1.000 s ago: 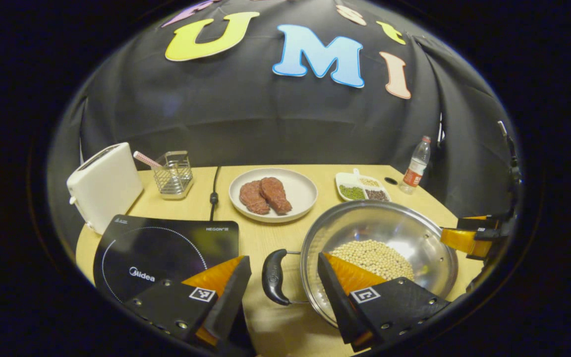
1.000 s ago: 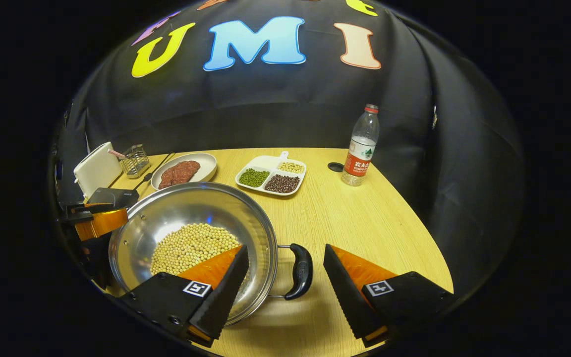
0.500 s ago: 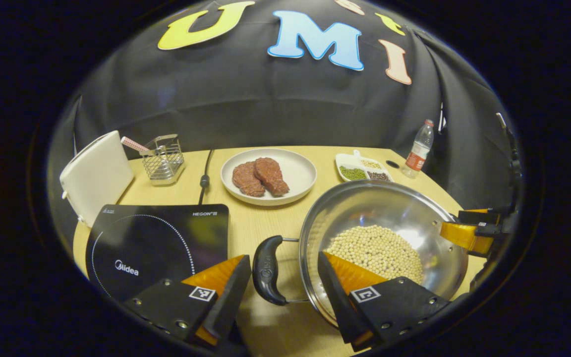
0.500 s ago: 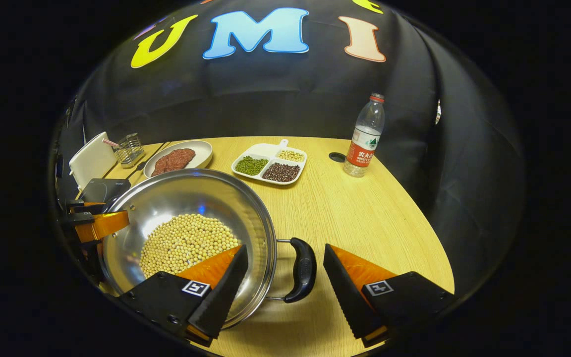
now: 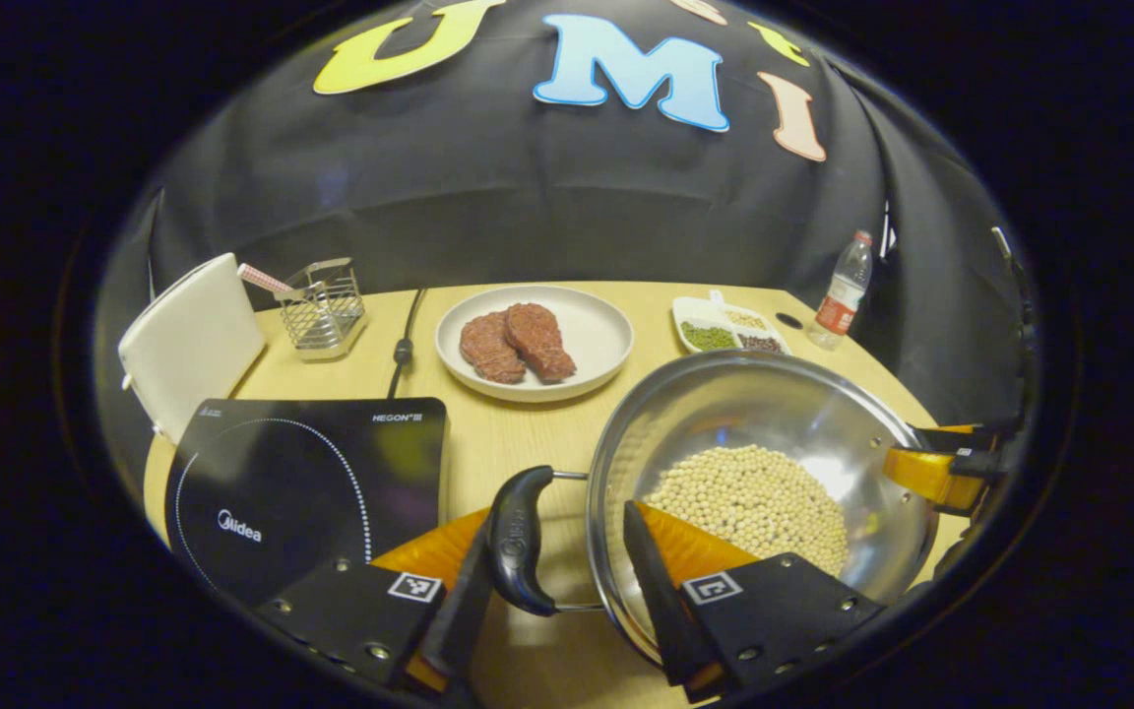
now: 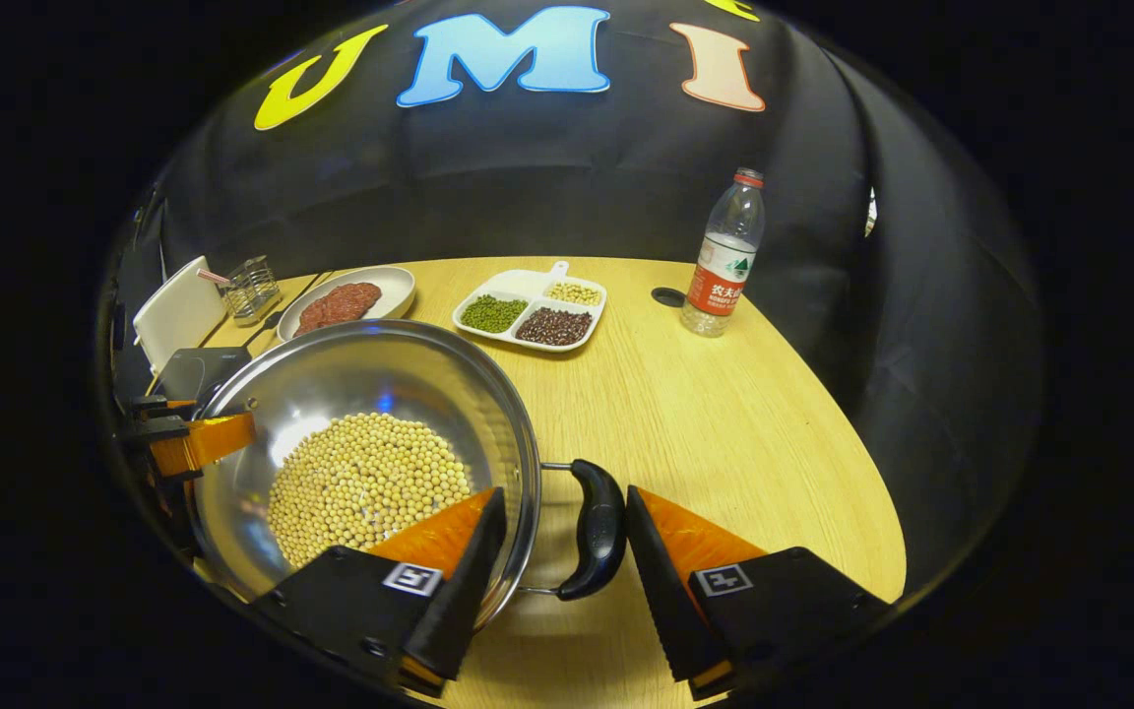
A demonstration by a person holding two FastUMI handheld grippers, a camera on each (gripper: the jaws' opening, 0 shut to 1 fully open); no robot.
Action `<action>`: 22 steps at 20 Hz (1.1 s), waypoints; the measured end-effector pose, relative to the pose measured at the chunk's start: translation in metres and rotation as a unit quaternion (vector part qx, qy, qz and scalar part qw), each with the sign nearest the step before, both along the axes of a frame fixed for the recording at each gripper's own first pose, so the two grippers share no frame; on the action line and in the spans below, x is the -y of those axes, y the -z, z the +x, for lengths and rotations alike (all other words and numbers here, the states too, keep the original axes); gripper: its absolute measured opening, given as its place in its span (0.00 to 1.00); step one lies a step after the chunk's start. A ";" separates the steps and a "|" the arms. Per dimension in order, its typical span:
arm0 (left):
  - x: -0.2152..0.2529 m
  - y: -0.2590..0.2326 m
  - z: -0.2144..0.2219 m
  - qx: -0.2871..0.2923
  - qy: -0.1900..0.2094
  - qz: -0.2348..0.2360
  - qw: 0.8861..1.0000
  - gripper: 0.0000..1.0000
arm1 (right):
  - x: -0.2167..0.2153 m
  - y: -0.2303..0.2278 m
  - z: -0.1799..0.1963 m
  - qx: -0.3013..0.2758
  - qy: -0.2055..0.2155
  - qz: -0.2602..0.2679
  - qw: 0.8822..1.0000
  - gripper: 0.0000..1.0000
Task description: First push the handle of the pot to place it horizontally, then grasp the pot with both hands and set it on the induction cooktop.
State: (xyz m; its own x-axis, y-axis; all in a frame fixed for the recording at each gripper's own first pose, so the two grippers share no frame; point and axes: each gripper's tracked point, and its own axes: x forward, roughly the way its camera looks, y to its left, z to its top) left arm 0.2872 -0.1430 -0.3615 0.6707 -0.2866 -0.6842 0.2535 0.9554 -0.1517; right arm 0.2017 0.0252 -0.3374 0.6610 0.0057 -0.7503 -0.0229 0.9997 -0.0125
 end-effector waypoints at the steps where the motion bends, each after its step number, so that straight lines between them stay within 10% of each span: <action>1: 0.000 -0.001 -0.001 -0.001 -0.004 -0.006 1.000 0.64 | -0.001 -0.001 -0.002 -0.002 0.001 0.000 1.000 0.69; 12: 0.001 0.000 -0.003 -0.014 -0.010 -0.006 1.000 0.57 | -0.003 -0.004 -0.001 -0.015 0.015 0.027 0.999 0.46; 22: -0.012 -0.028 -0.003 0.001 -0.021 -0.015 1.000 0.58 | -0.010 -0.033 -0.002 -0.013 0.014 0.033 0.999 0.46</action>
State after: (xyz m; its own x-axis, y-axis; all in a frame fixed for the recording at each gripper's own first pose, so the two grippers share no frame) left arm 0.2839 -0.1314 -0.3335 0.6834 -0.2783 -0.6749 0.2134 0.9603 -0.1798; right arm 0.2002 0.0353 -0.3041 0.6417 0.0377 -0.7660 0.0051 0.9986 0.0535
